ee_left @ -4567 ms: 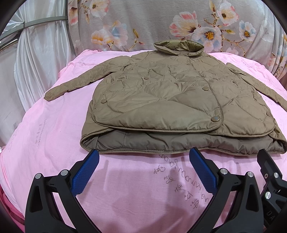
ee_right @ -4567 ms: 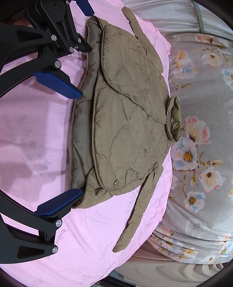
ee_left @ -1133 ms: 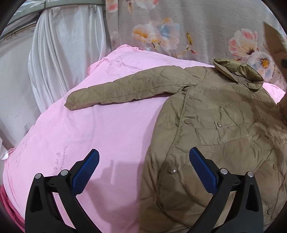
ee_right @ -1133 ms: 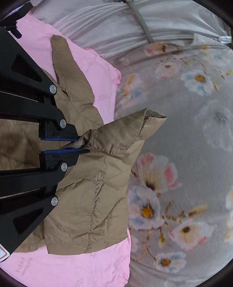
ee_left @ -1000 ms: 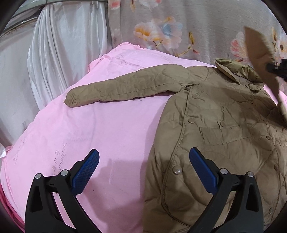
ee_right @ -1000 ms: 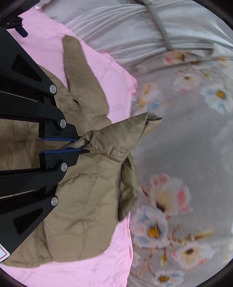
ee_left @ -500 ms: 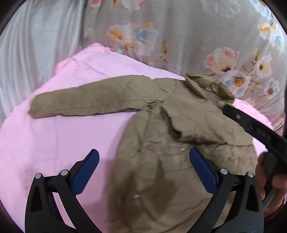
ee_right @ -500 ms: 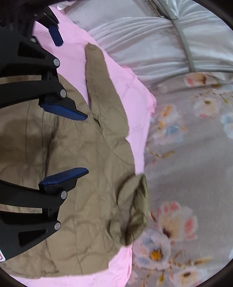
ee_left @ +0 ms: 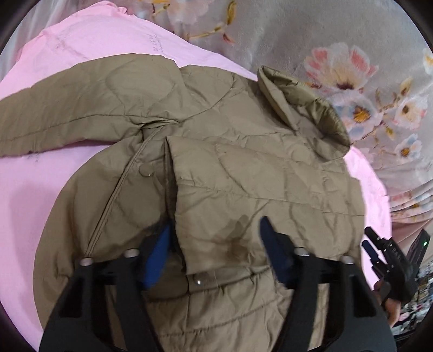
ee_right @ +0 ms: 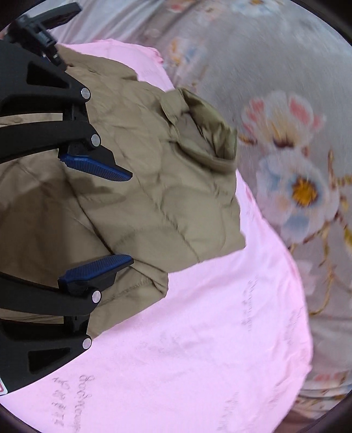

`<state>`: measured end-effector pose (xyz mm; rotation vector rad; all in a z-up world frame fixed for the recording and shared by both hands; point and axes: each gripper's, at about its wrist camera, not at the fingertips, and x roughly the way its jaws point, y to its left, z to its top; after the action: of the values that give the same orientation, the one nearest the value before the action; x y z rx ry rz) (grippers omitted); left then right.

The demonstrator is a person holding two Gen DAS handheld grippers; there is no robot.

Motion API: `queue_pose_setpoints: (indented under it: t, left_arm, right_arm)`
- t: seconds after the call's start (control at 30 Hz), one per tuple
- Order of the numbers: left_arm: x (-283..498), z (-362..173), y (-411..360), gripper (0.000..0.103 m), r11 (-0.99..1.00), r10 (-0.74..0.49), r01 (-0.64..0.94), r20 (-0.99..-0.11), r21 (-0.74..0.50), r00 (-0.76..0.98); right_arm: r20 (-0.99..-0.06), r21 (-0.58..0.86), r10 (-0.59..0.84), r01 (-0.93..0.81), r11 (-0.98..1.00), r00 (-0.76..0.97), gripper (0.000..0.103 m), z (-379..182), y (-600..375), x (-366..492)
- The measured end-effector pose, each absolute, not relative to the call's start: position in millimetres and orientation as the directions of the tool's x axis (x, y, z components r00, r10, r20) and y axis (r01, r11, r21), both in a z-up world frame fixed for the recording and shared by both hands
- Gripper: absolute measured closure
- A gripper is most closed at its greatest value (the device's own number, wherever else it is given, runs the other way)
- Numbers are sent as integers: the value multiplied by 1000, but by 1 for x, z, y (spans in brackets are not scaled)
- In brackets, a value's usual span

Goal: Fold large clothes

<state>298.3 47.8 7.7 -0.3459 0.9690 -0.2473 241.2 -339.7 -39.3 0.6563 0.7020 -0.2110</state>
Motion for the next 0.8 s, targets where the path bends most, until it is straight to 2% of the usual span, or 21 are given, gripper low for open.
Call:
queue_pose_setpoints:
  t: [0.03, 0.07, 0.1, 0.13, 0.17, 0.23, 0.3, 0.37, 0.47, 0.57, 0.63, 0.8]
  left_arm:
    - [301, 7, 45, 68, 926, -338, 49, -763, -375, 550]
    - [304, 8, 41, 84, 936, -316, 49, -770, -349, 555]
    - [307, 9, 40, 92, 939, -311, 57, -767, -338, 561]
    - [308, 12, 40, 93, 939, -312, 67, -758, -336, 572]
    - [308, 19, 40, 94, 944, -300, 73, -745, -322, 595]
    - [308, 31, 40, 96, 951, -283, 89, -719, -295, 635]
    - [307, 40, 37, 97, 966, -242, 94, -703, -243, 669]
    - [309, 37, 32, 98, 979, -192, 89, -706, -181, 681]
    - [316, 11, 24, 98, 993, -114, 69, -739, -91, 664]
    - [312, -3, 18, 98, 997, -65, 67, -735, -27, 675]
    - [309, -5, 17, 97, 998, -50, 64, -729, -8, 683]
    - [307, -8, 11, 97, 998, -11, 48, -725, 31, 689]
  right_arm:
    - [-668, 492, 31, 409, 769, 744, 47, -44, -344, 245]
    - [-676, 495, 32, 422, 759, 736, 53, -50, -347, 250]
    - [-681, 501, 34, 431, 751, 732, 61, -55, -350, 256]
    - [-683, 498, 29, 435, 750, 730, 78, -55, -349, 259]
    - [-678, 495, 24, 433, 754, 735, 89, -53, -350, 262]
    - [-627, 503, 5, 400, 766, 779, 93, -38, -347, 257]
    - [-566, 487, -34, 367, 792, 823, 94, -20, -338, 246]
    - [-554, 451, -72, 372, 811, 829, 94, -13, -331, 243]
    - [-617, 432, -76, 418, 799, 783, 94, -35, -329, 254]
    - [-678, 434, -43, 448, 782, 733, 94, -61, -335, 263]
    - [-688, 427, -38, 447, 786, 725, 94, -65, -335, 266]
    - [-713, 307, -112, 452, 837, 692, 92, -66, -318, 271]
